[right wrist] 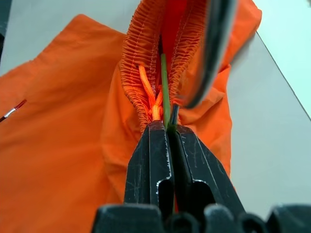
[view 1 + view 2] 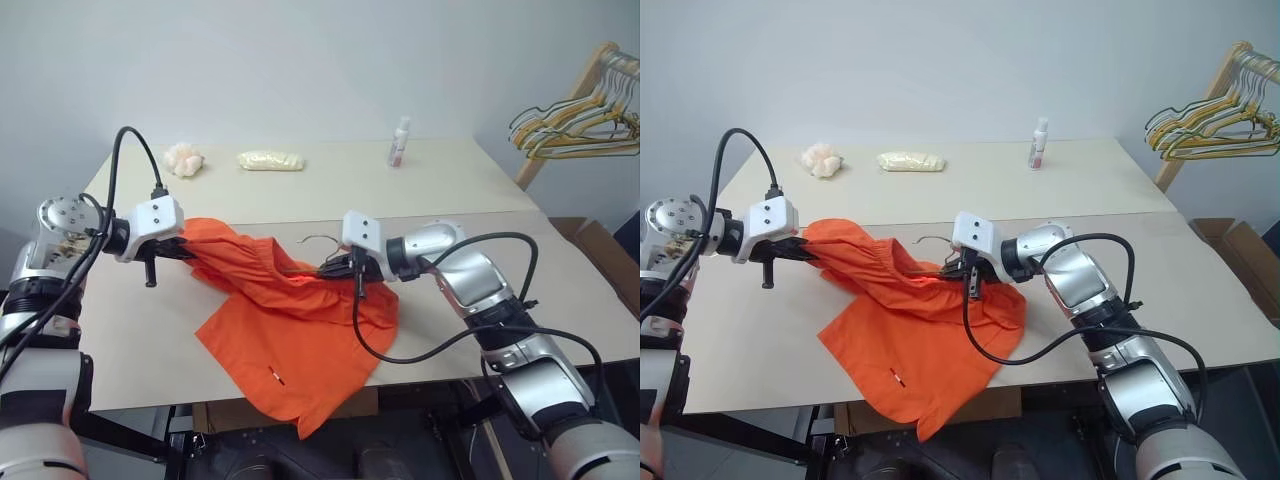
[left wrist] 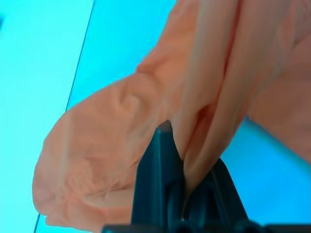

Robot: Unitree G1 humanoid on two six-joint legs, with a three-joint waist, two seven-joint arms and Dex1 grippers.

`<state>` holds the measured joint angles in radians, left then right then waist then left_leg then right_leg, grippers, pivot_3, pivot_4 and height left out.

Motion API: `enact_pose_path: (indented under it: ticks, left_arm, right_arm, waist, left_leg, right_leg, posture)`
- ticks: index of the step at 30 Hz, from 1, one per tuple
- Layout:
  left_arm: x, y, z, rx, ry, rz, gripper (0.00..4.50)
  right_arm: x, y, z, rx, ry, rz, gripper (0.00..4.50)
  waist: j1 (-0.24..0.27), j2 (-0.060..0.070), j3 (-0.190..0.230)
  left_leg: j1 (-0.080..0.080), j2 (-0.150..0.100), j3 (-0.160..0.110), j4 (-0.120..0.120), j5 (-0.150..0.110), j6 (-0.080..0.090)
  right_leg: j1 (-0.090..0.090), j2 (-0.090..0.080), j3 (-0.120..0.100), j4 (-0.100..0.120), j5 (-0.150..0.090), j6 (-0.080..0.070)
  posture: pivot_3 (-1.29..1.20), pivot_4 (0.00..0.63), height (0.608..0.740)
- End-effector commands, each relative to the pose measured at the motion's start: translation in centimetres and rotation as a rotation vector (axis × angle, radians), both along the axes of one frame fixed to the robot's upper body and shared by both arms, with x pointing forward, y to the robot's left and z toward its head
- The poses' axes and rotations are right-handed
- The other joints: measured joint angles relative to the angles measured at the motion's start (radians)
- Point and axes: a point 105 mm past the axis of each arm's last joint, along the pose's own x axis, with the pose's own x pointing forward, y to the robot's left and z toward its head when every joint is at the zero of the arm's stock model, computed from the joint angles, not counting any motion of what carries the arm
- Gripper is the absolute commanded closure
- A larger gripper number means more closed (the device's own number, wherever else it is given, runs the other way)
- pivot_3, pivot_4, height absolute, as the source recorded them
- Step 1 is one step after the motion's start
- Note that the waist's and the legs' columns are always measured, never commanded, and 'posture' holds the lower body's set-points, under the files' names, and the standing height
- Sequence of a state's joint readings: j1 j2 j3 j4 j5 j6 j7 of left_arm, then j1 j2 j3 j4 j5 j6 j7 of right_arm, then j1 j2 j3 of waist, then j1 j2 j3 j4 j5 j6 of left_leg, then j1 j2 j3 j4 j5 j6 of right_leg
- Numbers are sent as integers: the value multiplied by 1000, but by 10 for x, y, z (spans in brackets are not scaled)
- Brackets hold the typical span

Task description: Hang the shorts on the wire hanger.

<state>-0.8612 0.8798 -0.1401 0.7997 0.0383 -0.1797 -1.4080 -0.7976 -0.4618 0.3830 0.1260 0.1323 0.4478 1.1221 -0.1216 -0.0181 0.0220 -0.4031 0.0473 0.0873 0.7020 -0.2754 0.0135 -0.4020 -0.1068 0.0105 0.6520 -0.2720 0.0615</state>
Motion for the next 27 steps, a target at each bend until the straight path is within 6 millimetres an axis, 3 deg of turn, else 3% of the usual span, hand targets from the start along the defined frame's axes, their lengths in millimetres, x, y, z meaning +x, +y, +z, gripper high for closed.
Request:
enact_pose_path:
  ticks: [1,8,11,15,19,23,27]
  left_arm:
    - [-2,4,16,-14,-48,1,4453]
    - [-16,5,-1,34,-21,-56,4453]
    - [-21,0,-14,58,-5,-91,4453]
    - [-13,-13,-21,45,-42,-90,4453]
    - [-15,-15,-16,45,-26,-112,3629]
    - [-12,-7,-8,67,-66,-84,2274]
    - [-20,-10,17,52,-110,-153,982]
  right_arm:
    - [1,-2,13,13,-48,-1,4500]
    - [11,-13,31,43,-25,-60,4500]
    - [7,-9,50,99,18,-41,4500]
    - [-3,0,71,121,60,16,4500]
    - [-3,0,73,84,69,24,4500]
    - [-1,-3,74,30,71,19,4500]
    - [2,-9,76,-18,77,6,4500]
  waist:
    - [0,0,0]
    - [0,0,0]
    - [0,0,0]
    - [1,0,0]
    - [0,0,0]
    - [-2,0,0]
    - [-3,-1,0]
  left_leg:
    - [0,0,0,0,0,0]
    - [0,0,0,0,0,0]
    - [0,0,0,0,0,0]
    - [0,0,0,0,0,0]
    - [0,0,0,0,0,0]
    - [0,0,0,0,0,0]
    - [0,0,0,0,0,0]
  right_leg:
    - [0,0,0,0,0,0]
    - [0,0,0,1,0,0]
    - [0,0,0,1,0,0]
    - [0,0,0,2,0,0]
    - [-1,0,0,2,0,0]
    - [-1,0,0,2,0,0]
    - [-2,0,1,2,0,0]
  posture:
    - [-43,0,740]
    - [-48,0,740]
    - [-52,0,740]
    - [-59,0,740]
    - [-65,0,740]
    - [-72,0,740]
    - [-73,0,740]
